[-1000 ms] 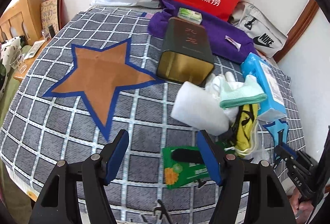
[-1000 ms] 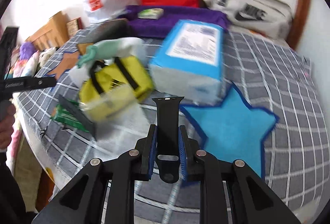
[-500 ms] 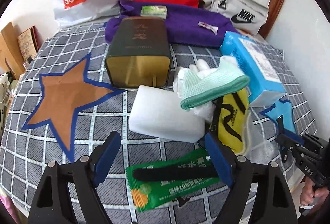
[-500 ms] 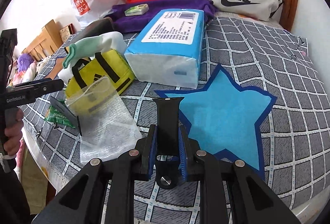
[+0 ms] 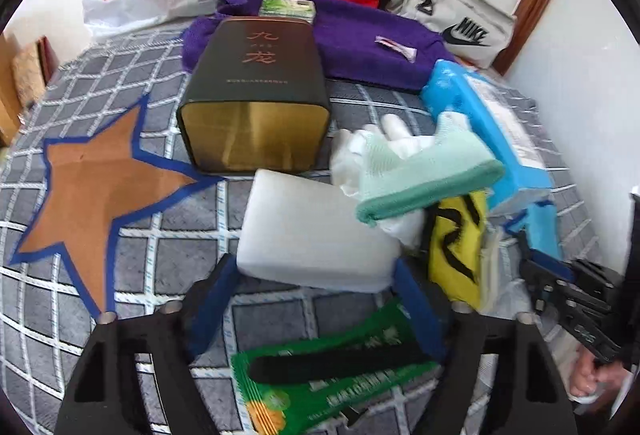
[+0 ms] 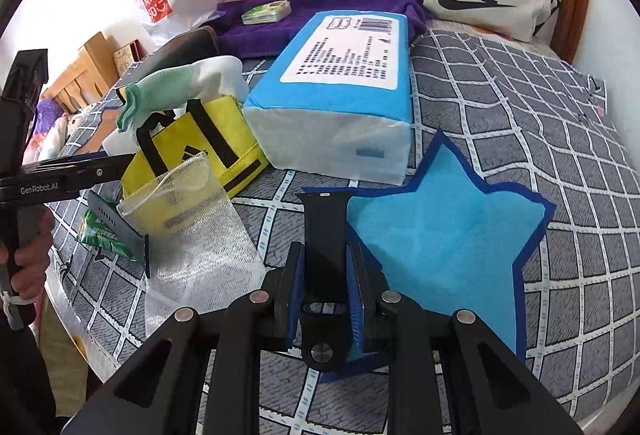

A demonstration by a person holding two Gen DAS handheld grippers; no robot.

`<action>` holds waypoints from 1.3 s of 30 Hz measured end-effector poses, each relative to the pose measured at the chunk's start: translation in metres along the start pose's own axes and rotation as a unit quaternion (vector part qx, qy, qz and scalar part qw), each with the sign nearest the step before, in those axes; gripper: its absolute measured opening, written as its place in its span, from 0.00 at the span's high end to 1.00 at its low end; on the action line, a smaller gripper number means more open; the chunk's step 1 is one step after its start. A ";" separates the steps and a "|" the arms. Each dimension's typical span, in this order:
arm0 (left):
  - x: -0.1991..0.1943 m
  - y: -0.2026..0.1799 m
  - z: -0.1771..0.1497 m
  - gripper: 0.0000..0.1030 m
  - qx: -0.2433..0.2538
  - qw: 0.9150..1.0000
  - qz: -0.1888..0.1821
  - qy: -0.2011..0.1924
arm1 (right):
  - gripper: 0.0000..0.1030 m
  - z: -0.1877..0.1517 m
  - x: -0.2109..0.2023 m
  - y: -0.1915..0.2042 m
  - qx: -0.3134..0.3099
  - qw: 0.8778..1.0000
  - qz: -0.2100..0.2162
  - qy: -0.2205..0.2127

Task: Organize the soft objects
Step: 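Grasp and lift the sponge block with the left tool while the right tool carries the strap to the towel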

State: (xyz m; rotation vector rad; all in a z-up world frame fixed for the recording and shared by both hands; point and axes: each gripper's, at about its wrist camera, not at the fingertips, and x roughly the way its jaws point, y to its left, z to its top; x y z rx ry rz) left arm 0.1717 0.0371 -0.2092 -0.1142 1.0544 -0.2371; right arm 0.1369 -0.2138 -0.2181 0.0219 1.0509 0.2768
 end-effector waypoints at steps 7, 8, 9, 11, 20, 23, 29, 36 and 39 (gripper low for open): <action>-0.017 0.009 -0.004 0.32 0.006 0.999 0.028 -0.018 | 0.80 0.001 -0.003 0.001 0.000 1.000 -0.003 0.003; -0.021 0.013 -0.003 0.32 0.002 0.999 0.031 -0.022 | 0.80 0.001 -0.004 0.002 0.000 1.000 -0.003 0.003; -0.025 0.016 -0.002 0.32 -0.003 0.999 0.031 -0.025 | 0.80 0.001 -0.005 0.003 -0.002 1.000 -0.003 0.003; -0.032 0.024 -0.002 0.32 -0.014 0.999 0.036 -0.029 | 0.80 0.002 -0.008 0.004 -0.004 1.000 -0.005 0.001; -0.057 0.042 0.003 0.32 -0.050 0.996 0.056 -0.054 | 0.80 0.013 -0.032 0.008 0.004 1.000 0.008 -0.021; -0.066 0.042 0.007 0.32 -0.057 0.995 0.057 -0.063 | 0.80 0.021 -0.042 0.010 0.004 0.999 0.008 -0.033; -0.079 0.036 0.022 0.32 -0.057 0.993 0.061 -0.079 | 0.80 0.040 -0.058 0.010 0.013 0.998 0.015 -0.051; -0.089 0.025 0.041 0.32 -0.052 0.992 0.060 -0.094 | 0.80 0.066 -0.069 0.007 0.020 0.997 0.017 -0.072; -0.091 0.021 0.049 0.31 -0.053 0.992 0.058 -0.098 | 0.80 0.077 -0.071 0.005 0.020 0.997 0.015 -0.075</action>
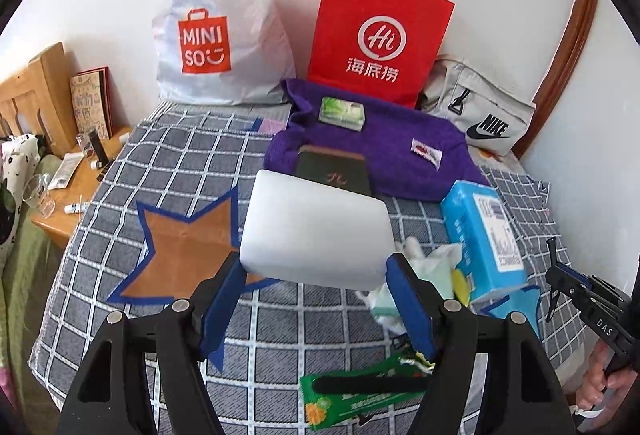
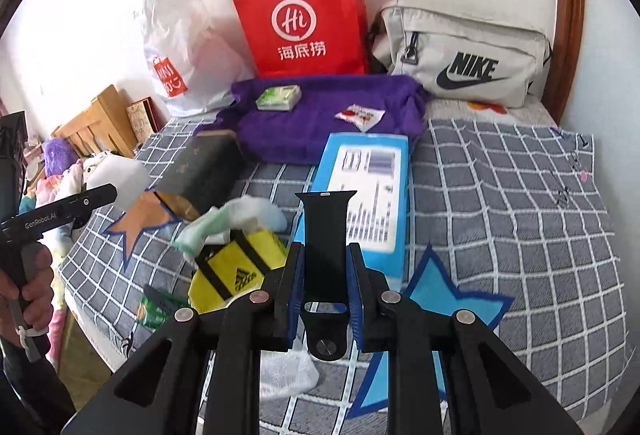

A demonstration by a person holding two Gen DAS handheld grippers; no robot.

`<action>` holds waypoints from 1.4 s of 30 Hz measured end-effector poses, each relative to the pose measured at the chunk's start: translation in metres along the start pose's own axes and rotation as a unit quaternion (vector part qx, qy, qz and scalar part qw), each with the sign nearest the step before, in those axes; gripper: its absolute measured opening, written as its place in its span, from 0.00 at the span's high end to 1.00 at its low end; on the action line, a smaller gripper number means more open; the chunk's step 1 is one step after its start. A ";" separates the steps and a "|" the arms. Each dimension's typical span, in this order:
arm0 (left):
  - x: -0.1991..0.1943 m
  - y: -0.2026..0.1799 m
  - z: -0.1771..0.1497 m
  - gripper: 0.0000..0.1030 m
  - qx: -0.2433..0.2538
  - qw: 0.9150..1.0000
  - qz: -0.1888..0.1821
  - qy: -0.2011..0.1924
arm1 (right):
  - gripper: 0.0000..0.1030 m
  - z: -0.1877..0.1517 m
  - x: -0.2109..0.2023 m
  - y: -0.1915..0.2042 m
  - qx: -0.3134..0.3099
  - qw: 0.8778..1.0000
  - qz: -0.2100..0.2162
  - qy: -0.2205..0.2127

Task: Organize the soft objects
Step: 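Grasp and lift the sponge block with the left tool while the right tool carries the strap to the towel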

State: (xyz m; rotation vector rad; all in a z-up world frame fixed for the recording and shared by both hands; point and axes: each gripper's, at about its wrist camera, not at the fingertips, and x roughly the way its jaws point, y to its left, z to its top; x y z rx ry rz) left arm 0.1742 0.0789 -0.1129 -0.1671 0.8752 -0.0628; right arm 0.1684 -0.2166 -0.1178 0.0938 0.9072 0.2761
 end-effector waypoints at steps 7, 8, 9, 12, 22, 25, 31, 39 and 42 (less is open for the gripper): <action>0.001 -0.009 0.019 0.31 0.002 1.000 0.001 -0.007 | 0.80 0.023 0.001 -0.005 -0.001 1.000 -0.009 -0.007; 0.002 -0.009 0.022 0.31 0.001 1.000 0.000 -0.007 | 0.80 0.027 0.001 -0.006 -0.001 1.000 -0.009 -0.008; 0.002 -0.010 0.026 0.31 0.000 1.000 0.000 -0.008 | 0.80 0.030 0.002 -0.006 0.000 1.000 -0.010 -0.009; 0.004 -0.014 0.033 0.31 0.003 1.000 0.001 -0.011 | 0.80 0.040 0.003 -0.008 -0.001 1.000 -0.014 -0.013; 0.016 -0.023 0.062 0.31 0.009 1.000 0.008 -0.013 | 0.80 0.073 0.010 -0.017 0.000 0.999 -0.018 -0.026; 0.022 -0.024 0.068 0.31 0.010 1.000 0.007 -0.012 | 0.80 0.083 0.016 -0.019 0.003 0.999 -0.017 -0.028; 0.032 -0.019 0.079 0.31 0.001 1.000 0.004 -0.008 | 0.80 0.102 0.033 -0.021 0.002 1.000 -0.011 -0.028; 0.051 -0.016 0.099 0.31 -0.008 1.000 -0.006 -0.002 | 0.80 0.134 0.059 -0.025 0.001 1.000 -0.002 -0.027; 0.059 -0.017 0.109 0.31 -0.009 1.000 -0.010 0.001 | 0.80 0.147 0.068 -0.028 0.003 1.000 0.000 -0.031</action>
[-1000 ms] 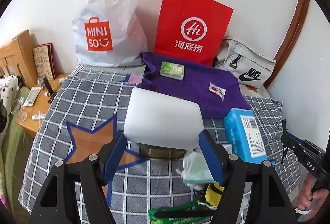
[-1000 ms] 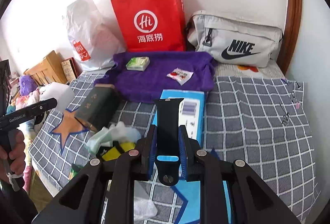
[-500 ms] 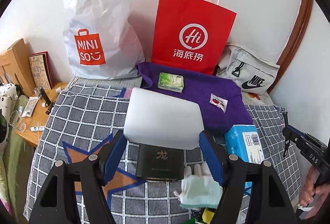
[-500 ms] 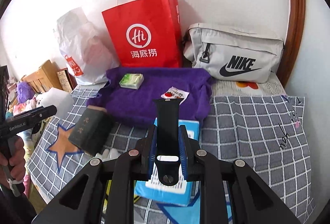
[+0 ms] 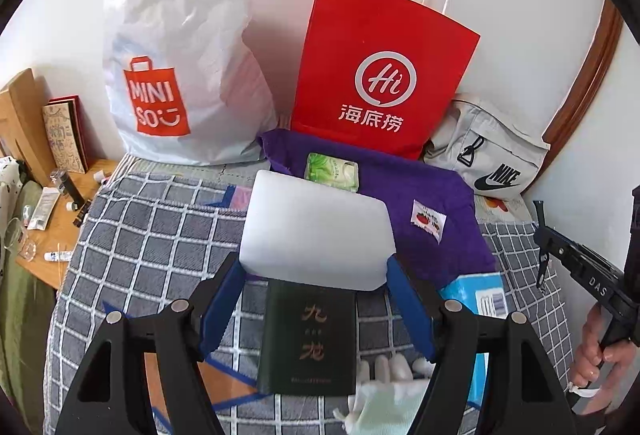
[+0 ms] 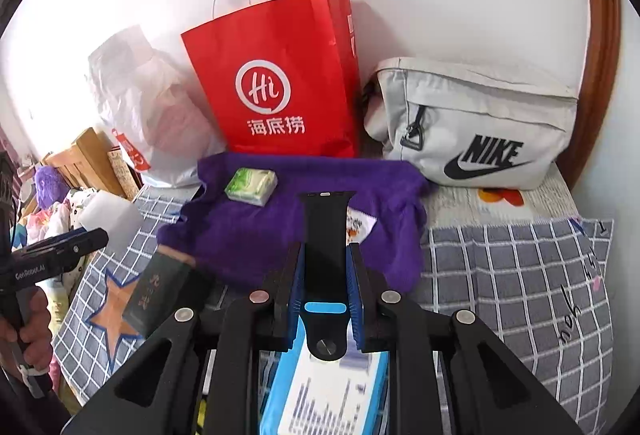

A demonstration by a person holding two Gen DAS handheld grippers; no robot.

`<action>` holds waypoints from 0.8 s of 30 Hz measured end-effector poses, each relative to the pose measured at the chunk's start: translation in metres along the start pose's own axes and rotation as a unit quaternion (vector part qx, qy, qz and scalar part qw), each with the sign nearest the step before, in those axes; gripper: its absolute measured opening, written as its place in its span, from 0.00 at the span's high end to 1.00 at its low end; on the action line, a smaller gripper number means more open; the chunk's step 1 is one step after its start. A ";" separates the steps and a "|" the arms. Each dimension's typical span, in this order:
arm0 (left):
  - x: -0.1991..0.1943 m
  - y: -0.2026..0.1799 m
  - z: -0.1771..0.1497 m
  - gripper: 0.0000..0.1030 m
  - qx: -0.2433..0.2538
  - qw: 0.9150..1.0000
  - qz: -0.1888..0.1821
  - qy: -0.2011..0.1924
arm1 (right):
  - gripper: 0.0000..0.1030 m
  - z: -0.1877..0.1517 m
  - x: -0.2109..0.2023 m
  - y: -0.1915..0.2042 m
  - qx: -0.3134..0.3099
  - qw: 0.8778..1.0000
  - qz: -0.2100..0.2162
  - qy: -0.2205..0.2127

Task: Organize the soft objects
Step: 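Grasp and lift the sponge block with the left tool while the right tool carries the strap to the towel, then lower the sponge onto the towel with the left tool while the right tool releases the strap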

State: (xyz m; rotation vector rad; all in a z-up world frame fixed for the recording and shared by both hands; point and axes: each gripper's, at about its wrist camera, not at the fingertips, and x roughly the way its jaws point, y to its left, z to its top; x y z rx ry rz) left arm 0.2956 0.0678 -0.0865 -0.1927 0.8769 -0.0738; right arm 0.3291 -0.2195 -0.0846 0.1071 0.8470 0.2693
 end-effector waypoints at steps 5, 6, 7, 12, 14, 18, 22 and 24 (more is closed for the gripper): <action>0.019 -0.004 0.015 0.31 0.006 1.000 0.001 0.004 | 0.80 0.019 0.015 -0.003 -0.001 1.000 -0.002 -0.004; 0.024 -0.004 0.018 0.31 0.006 1.000 0.001 0.006 | 0.80 0.023 0.018 -0.005 -0.002 1.000 -0.002 -0.005; 0.027 -0.004 0.020 0.30 0.006 1.000 0.000 0.007 | 0.80 0.026 0.022 -0.006 -0.002 1.000 -0.002 -0.005; 0.052 -0.008 0.026 0.30 0.006 1.000 -0.007 0.019 | 0.80 0.031 0.048 -0.016 0.002 1.000 -0.006 0.008; 0.066 -0.008 0.029 0.30 0.004 1.000 -0.009 0.029 | 0.80 0.032 0.061 -0.020 0.005 1.000 -0.008 0.017; 0.086 -0.012 0.035 0.29 0.005 0.999 -0.024 0.046 | 0.80 0.031 0.083 -0.026 0.010 0.999 -0.006 0.032; 0.110 -0.017 0.039 0.29 0.011 0.998 -0.019 0.062 | 0.80 0.024 0.103 -0.036 0.022 0.998 -0.001 0.051; 0.120 -0.016 0.039 0.29 0.016 0.997 -0.024 0.066 | 0.80 0.022 0.114 -0.039 0.023 0.997 -0.003 0.069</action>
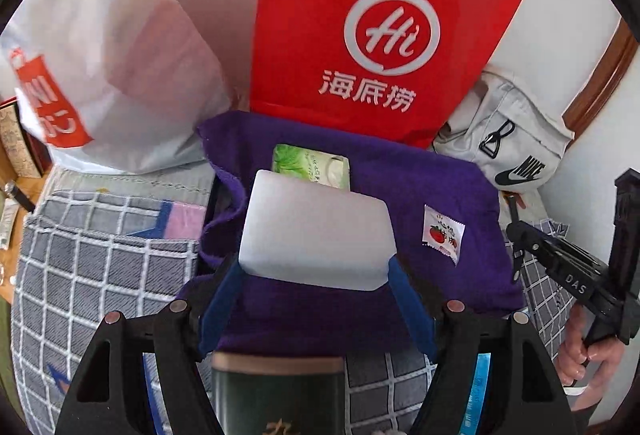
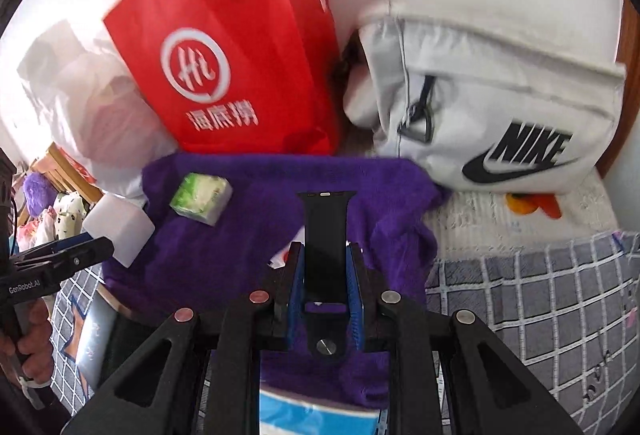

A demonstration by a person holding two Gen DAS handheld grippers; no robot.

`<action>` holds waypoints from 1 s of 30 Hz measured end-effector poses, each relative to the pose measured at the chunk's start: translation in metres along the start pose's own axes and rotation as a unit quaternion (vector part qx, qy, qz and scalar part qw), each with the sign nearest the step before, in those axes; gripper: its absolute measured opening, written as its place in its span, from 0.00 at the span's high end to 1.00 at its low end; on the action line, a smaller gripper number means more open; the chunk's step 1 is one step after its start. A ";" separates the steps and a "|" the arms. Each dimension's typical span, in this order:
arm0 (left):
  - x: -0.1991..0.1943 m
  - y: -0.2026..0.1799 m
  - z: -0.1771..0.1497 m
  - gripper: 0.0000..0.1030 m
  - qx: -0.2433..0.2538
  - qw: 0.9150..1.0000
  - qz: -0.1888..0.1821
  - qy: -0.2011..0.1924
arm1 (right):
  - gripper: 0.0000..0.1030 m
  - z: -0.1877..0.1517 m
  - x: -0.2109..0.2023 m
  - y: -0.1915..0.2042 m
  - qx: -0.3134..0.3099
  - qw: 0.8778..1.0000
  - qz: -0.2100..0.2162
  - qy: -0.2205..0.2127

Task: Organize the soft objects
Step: 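Lower the sponge onto the towel with the left tool while the right tool releases the strap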

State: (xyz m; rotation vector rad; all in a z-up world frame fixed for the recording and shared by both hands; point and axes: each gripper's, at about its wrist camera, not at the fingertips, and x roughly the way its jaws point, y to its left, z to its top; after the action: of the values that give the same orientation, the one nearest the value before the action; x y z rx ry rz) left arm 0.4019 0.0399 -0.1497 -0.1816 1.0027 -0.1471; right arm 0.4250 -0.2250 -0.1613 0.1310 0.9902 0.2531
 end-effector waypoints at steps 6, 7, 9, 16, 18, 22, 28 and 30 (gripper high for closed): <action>0.018 0.010 0.004 0.29 -0.019 1.000 -0.019 0.007 | 0.80 -0.005 0.021 -0.005 -0.020 0.999 -0.007 0.037; 0.021 0.010 0.004 0.29 -0.018 1.000 -0.019 0.007 | 0.80 -0.005 0.025 -0.006 -0.025 0.999 -0.009 0.043; 0.028 0.008 0.005 0.29 -0.014 1.000 -0.017 0.016 | 0.80 -0.007 0.032 -0.009 -0.027 0.998 -0.009 0.055; 0.043 0.002 0.004 0.28 -0.002 0.999 -0.023 0.032 | 0.80 -0.014 0.049 -0.017 -0.012 0.996 -0.016 0.087; 0.045 0.001 0.004 0.28 -0.002 0.999 -0.021 0.036 | 0.80 -0.015 0.052 -0.016 -0.014 0.996 -0.016 0.089; 0.047 0.003 0.003 0.28 -0.007 0.999 -0.023 0.038 | 0.80 -0.015 0.055 -0.013 -0.015 0.996 -0.017 0.087; 0.048 0.006 0.003 0.25 -0.014 0.998 -0.032 0.045 | 0.74 -0.011 0.048 -0.014 -0.012 0.997 -0.010 0.075; 0.048 0.006 0.003 0.23 -0.021 0.998 -0.036 0.049 | 0.63 -0.008 0.040 -0.016 -0.009 0.998 -0.005 0.063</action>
State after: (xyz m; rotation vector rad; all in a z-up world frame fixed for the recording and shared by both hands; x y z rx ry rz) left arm 0.4304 0.0359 -0.1892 -0.2514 1.0973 -0.2026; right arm 0.4415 -0.2298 -0.2022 0.0936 1.1126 0.2631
